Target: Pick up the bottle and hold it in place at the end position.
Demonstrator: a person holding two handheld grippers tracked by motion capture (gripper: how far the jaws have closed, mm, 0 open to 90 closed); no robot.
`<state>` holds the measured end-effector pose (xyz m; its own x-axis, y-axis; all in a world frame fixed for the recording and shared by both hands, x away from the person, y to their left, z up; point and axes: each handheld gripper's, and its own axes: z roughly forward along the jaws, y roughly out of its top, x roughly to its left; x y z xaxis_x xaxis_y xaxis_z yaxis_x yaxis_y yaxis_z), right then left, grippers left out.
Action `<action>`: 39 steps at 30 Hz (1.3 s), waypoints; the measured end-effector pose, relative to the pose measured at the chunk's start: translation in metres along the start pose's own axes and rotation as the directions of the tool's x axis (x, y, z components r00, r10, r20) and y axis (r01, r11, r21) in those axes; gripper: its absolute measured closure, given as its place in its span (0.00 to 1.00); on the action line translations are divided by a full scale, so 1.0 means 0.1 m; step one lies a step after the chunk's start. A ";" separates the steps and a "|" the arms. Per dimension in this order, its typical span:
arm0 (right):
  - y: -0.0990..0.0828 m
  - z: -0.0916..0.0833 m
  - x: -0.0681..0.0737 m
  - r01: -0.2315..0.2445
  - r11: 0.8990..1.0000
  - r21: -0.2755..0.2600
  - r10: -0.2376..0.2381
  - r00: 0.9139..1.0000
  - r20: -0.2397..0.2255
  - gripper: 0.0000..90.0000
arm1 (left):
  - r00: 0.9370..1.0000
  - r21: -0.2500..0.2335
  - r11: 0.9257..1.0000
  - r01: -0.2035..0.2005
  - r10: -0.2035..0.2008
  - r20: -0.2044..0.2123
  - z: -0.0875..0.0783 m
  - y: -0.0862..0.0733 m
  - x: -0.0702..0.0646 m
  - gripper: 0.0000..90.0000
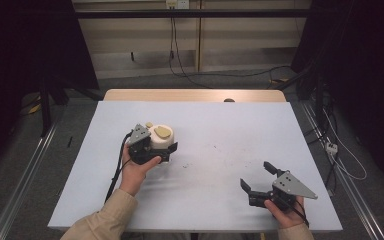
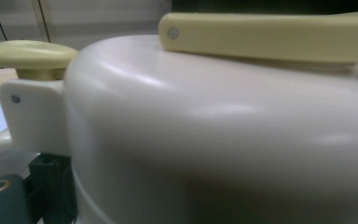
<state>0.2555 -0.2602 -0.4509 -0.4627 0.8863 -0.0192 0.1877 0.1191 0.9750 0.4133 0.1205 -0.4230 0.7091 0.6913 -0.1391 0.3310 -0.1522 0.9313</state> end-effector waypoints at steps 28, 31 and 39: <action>0.00 0.00 -0.01 -0.002 1.000 -0.003 0.002 1.000 -0.002 0.04 | 0.998 0.006 1.000 -0.010 0.009 0.056 0.30 0.09 -0.16 0.07; 0.00 -0.01 -0.01 -0.003 1.000 -0.002 0.003 1.000 -0.002 0.04 | 0.998 0.009 1.000 -0.017 0.016 0.065 0.33 0.10 -0.18 0.07; 0.00 -0.01 -0.01 -0.003 1.000 -0.003 0.003 1.000 0.001 0.04 | 0.997 0.018 1.000 -0.025 0.024 0.067 0.40 0.10 -0.21 0.07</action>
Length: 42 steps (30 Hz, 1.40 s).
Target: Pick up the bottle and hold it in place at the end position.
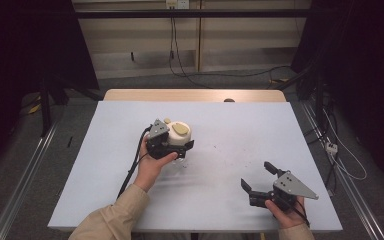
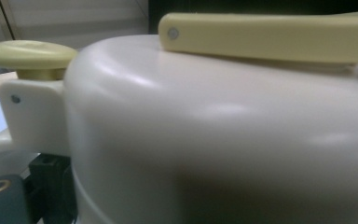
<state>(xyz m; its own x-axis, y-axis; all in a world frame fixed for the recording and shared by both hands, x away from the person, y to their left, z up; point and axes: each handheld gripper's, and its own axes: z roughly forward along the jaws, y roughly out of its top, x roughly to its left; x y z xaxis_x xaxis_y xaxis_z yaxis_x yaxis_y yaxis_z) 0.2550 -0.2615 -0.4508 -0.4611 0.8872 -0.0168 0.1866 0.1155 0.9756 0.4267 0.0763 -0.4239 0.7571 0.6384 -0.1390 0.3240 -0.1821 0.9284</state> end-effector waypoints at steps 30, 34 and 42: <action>-0.01 0.00 -0.01 0.003 1.000 -0.001 -0.003 1.000 0.002 0.04 | 1.000 -0.003 1.000 -0.009 0.009 0.028 0.26 0.08 -0.09 0.07; -0.01 0.00 -0.02 0.001 1.000 -0.001 -0.001 1.000 0.002 0.04 | 1.000 0.000 1.000 -0.006 0.006 0.030 0.30 0.09 -0.10 0.07; -0.01 0.00 -0.01 0.003 1.000 -0.001 -0.003 1.000 -0.003 0.04 | 0.999 -0.006 1.000 -0.005 0.005 0.033 0.37 0.14 -0.13 0.07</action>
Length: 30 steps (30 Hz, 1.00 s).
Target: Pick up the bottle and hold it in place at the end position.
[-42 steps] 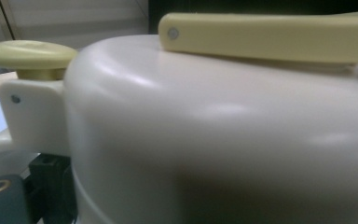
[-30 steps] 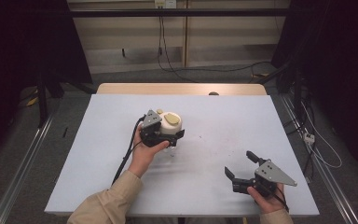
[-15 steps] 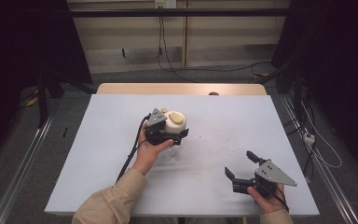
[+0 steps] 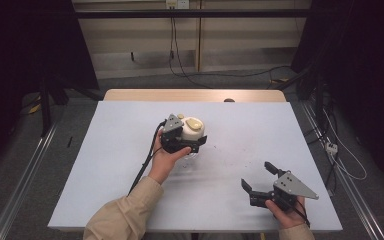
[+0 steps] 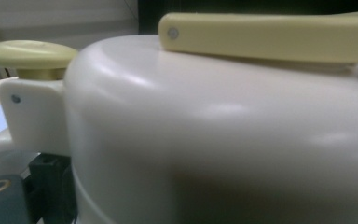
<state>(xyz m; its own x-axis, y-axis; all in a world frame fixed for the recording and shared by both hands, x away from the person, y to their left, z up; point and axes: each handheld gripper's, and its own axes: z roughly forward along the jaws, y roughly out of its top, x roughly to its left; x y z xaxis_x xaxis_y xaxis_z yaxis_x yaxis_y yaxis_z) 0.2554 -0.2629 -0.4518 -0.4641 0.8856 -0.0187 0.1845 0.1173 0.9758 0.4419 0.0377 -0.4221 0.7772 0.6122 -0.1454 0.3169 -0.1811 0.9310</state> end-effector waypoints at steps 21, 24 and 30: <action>0.00 0.00 0.00 -0.001 1.000 -0.001 0.001 1.000 -0.004 0.04 | 1.000 0.009 1.000 0.008 -0.008 -0.011 0.16 0.00 -0.01 0.07; 0.00 0.00 0.00 -0.001 1.000 -0.002 0.001 1.000 -0.004 0.04 | 1.000 0.013 1.000 0.007 -0.007 -0.011 0.18 0.00 -0.01 0.07; 0.00 0.00 0.00 -0.001 1.000 -0.001 0.001 1.000 -0.005 0.04 | 1.000 0.018 1.000 0.006 -0.006 -0.011 0.22 -0.01 -0.02 0.07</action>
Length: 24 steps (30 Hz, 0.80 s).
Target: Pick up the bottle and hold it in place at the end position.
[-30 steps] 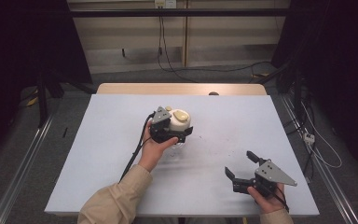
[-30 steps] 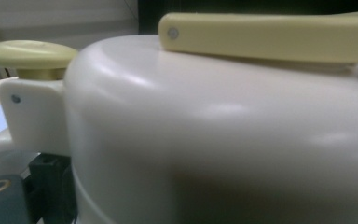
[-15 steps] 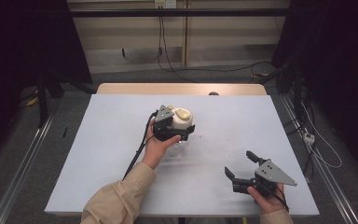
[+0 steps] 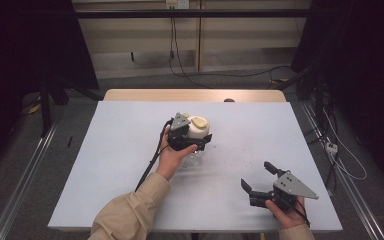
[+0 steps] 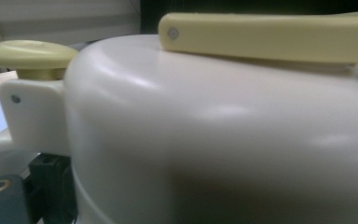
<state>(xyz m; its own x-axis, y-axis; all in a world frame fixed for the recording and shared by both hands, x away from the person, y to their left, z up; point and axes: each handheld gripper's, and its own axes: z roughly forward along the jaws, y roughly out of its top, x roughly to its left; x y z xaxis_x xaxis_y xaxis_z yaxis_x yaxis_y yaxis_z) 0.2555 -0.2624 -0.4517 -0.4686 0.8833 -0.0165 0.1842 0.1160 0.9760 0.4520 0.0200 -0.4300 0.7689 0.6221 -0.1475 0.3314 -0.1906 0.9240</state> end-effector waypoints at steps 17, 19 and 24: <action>0.00 0.00 0.00 0.003 1.000 0.000 -0.003 1.000 -0.003 0.04 | 1.000 -0.005 1.000 0.004 -0.004 -0.008 0.10 -0.04 0.02 0.07; 0.00 0.00 0.00 0.001 1.000 -0.001 -0.001 1.000 -0.002 0.04 | 1.000 -0.005 1.000 0.003 -0.003 -0.010 0.11 -0.04 0.01 0.07; 0.00 0.00 0.00 0.003 1.000 0.000 -0.003 1.000 -0.004 0.04 | 1.000 0.000 1.000 -0.002 0.002 -0.014 0.15 -0.05 0.02 0.07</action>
<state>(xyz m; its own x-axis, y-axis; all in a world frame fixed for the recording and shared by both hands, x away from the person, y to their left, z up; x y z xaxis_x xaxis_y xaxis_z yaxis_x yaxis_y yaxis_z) 0.2556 -0.2621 -0.4519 -0.4723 0.8812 -0.0183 0.1831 0.1184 0.9759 0.4596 0.0109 -0.4404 0.7616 0.6325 -0.1410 0.3302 -0.1916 0.9242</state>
